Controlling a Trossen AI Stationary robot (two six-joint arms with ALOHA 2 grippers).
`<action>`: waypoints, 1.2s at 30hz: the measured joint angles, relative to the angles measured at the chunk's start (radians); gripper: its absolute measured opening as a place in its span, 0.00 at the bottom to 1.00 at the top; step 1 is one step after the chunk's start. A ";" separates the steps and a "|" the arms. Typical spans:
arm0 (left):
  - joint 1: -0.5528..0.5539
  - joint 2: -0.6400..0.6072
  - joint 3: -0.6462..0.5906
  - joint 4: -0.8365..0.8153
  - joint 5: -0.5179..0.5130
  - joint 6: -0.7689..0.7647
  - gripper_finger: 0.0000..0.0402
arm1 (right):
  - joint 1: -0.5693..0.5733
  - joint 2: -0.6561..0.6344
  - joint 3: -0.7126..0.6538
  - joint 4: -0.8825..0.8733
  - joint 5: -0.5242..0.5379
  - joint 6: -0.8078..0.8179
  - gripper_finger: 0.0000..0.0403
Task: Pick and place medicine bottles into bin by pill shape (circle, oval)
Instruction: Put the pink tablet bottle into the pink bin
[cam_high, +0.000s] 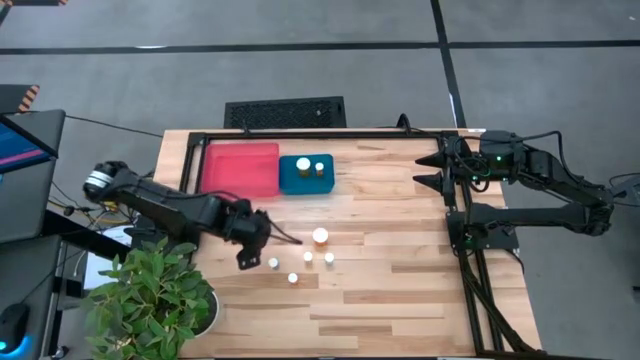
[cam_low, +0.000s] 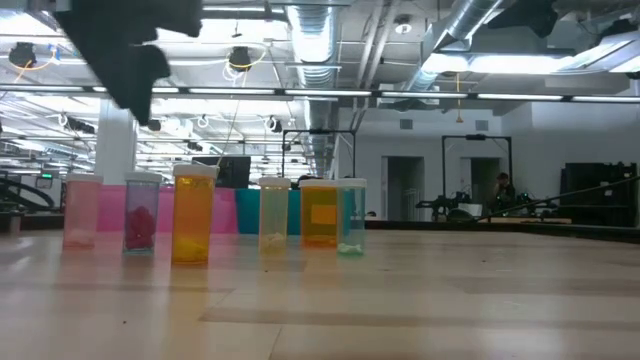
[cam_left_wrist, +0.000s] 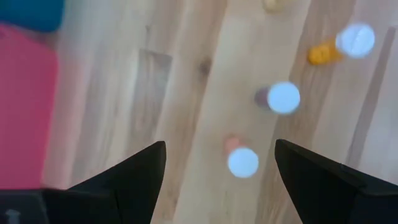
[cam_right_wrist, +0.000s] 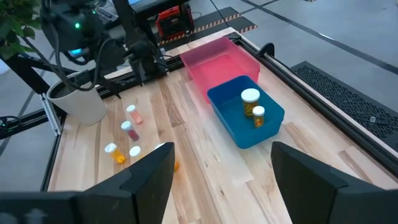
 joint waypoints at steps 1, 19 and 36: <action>-0.015 -0.005 -0.015 0.008 0.000 -0.007 0.73 | 0.000 0.000 0.000 0.000 0.000 0.000 0.69; -0.097 -0.006 -0.193 0.195 -0.018 0.040 0.73 | -0.001 0.000 0.000 0.000 0.001 0.019 0.69; -0.097 -0.005 -0.242 0.239 0.001 0.052 0.73 | 0.000 0.000 0.000 0.000 0.001 0.026 0.69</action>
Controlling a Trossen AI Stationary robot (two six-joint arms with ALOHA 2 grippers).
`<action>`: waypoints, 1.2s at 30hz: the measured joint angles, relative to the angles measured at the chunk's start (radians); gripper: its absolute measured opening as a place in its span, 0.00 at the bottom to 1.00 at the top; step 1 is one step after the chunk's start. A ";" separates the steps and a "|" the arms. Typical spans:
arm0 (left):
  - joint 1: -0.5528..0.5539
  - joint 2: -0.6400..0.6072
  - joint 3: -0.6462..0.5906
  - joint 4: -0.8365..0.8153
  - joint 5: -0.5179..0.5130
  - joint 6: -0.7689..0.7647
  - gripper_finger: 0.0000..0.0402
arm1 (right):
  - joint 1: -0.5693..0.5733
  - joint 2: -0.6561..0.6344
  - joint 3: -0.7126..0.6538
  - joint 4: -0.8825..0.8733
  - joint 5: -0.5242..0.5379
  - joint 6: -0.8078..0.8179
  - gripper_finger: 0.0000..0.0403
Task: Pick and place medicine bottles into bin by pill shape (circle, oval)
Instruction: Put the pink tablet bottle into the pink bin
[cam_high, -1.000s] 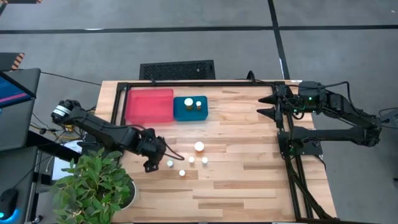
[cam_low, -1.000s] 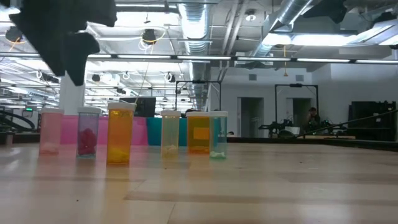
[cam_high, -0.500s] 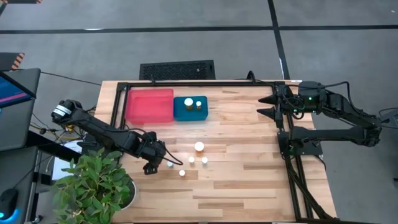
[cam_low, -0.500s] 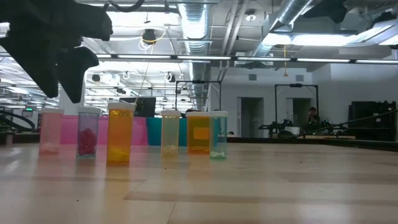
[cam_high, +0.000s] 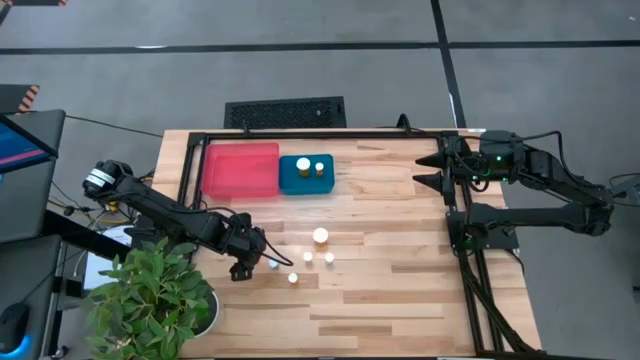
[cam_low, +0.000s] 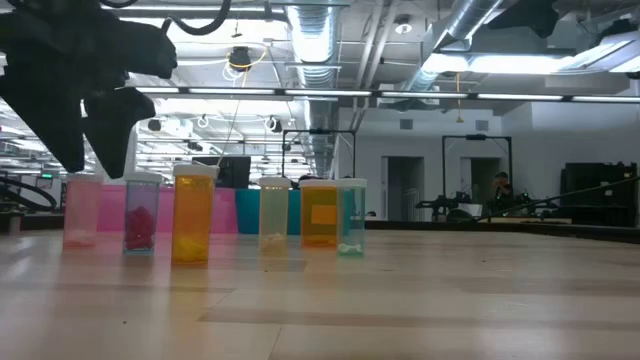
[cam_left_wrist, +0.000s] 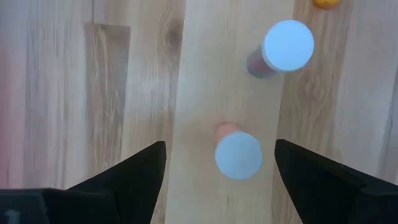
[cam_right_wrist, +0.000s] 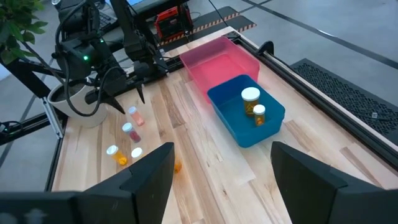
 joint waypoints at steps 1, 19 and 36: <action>0.000 0.005 0.000 0.000 0.000 0.000 0.73 | 0.000 0.000 0.000 0.000 0.000 0.000 0.69; 0.000 0.066 0.000 0.024 0.026 0.024 0.62 | 0.000 0.000 0.000 -0.001 0.001 0.000 0.69; 0.000 0.066 0.000 0.029 0.079 0.030 0.28 | 0.000 0.000 0.000 -0.001 0.001 -0.004 0.69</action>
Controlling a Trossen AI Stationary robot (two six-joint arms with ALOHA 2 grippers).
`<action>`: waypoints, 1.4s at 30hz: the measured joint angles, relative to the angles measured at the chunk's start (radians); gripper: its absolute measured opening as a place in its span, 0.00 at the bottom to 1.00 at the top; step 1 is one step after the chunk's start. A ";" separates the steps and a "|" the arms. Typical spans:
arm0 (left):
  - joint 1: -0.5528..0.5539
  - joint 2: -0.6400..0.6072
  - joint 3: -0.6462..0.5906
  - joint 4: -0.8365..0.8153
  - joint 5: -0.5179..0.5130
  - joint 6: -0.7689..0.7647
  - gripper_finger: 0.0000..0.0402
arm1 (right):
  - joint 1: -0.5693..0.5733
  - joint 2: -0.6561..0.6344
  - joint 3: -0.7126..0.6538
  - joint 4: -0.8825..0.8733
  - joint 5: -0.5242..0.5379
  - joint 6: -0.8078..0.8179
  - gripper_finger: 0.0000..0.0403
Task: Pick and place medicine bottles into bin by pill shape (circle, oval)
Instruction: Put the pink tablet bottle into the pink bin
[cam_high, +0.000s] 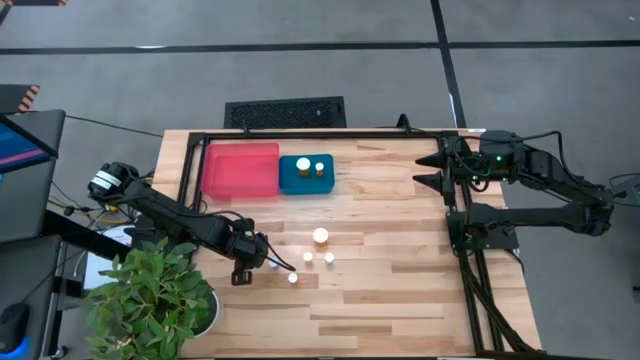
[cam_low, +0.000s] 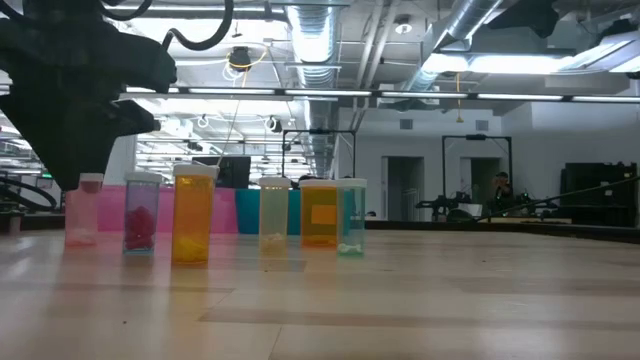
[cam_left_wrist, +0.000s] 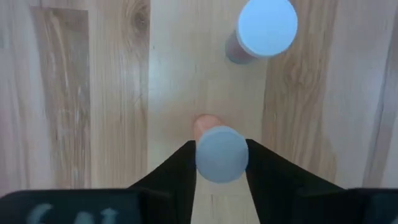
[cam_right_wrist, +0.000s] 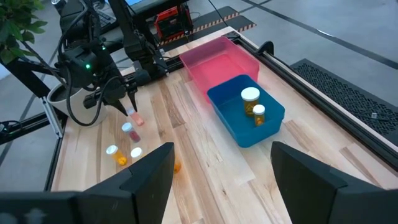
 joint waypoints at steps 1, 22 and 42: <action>0.000 0.000 0.000 0.000 0.000 -0.001 0.27 | 0.000 0.000 0.000 0.000 0.000 -0.001 0.69; 0.155 -0.001 0.116 -0.050 -0.035 -0.184 0.31 | 0.000 0.000 0.000 0.000 0.001 -0.023 0.69; 0.636 -0.001 0.379 -0.279 -0.164 -0.083 0.31 | 0.000 0.000 0.000 0.000 0.001 -0.030 0.69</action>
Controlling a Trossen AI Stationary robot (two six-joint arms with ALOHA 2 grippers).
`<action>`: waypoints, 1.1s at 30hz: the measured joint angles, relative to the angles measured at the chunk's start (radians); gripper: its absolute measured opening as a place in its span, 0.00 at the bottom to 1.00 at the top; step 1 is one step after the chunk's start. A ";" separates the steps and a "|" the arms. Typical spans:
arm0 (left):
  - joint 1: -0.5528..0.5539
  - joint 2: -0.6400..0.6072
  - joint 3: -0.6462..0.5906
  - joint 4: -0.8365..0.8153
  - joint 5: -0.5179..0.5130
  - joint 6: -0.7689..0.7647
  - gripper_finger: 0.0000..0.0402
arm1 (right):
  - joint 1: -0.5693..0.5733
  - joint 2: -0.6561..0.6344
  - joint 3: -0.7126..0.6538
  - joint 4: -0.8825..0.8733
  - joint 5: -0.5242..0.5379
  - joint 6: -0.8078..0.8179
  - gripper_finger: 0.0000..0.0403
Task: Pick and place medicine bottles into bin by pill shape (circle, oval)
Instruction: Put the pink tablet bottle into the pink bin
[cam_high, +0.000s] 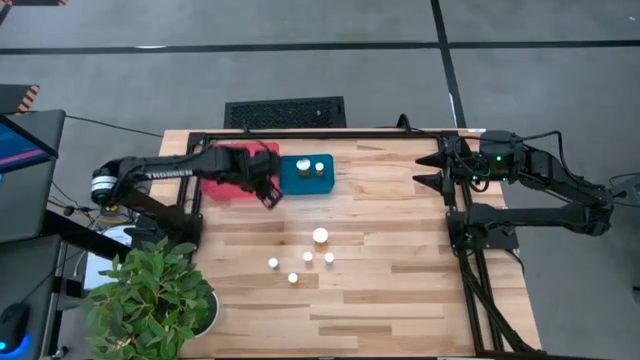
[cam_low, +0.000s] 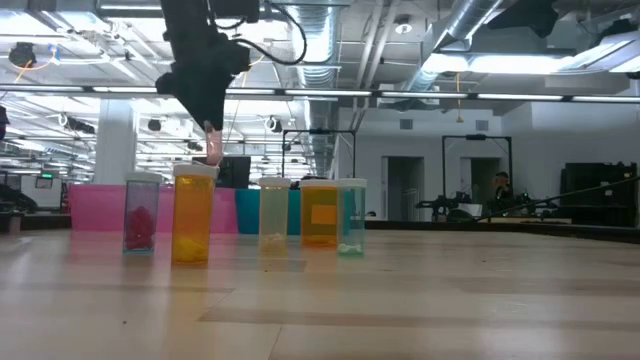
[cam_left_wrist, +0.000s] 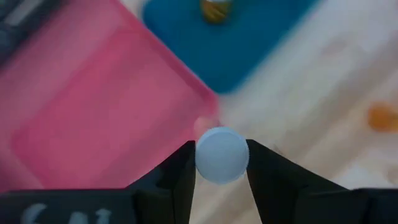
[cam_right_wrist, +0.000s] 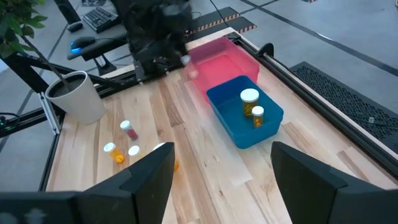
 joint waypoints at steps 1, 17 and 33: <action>0.031 0.000 0.002 0.004 -0.006 0.016 0.31 | 0.000 0.000 0.000 0.000 0.000 0.000 0.69; 0.350 0.238 0.002 0.180 0.024 0.209 0.31 | 0.000 0.000 0.000 0.001 0.004 0.008 0.69; 0.363 0.337 0.002 0.309 -0.047 0.228 0.31 | 0.000 0.000 0.000 0.000 0.019 0.010 0.69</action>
